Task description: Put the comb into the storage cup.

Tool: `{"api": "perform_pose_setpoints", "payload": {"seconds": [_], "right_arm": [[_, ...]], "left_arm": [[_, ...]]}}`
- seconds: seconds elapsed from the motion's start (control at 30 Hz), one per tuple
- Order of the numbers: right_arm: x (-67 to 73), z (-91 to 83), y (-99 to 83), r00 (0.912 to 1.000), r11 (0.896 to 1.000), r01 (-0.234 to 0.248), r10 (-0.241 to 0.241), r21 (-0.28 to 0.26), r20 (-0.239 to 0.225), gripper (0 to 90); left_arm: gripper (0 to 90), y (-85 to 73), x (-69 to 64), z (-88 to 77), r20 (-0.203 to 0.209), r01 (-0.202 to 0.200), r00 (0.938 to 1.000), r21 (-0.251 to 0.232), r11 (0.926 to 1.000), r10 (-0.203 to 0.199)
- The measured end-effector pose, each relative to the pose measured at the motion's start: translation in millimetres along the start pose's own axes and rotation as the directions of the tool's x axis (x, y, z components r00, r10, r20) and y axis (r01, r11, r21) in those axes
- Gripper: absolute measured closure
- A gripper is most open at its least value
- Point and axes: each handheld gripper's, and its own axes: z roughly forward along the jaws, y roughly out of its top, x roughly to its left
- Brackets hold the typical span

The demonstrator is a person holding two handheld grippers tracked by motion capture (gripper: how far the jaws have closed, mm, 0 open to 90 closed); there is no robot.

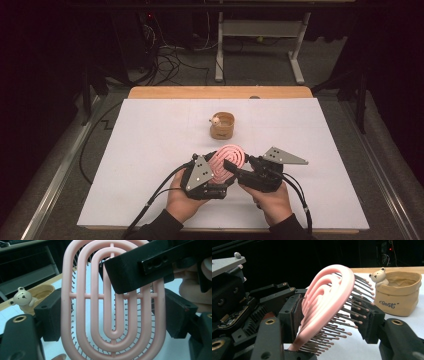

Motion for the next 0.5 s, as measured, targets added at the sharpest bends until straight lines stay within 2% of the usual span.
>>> {"api": "perform_pose_setpoints", "payload": {"seconds": [0.5], "right_arm": [[-2.8, 0.7, 1.6, 0.9964, 0.998, -0.066, 0.067, 0.020, -0.052, 49.4]], "left_arm": [[18.2, 0.8, -0.5, -0.9, -0.008, -0.009, 0.9999, -0.005, 0.9999, 0.009]]}}
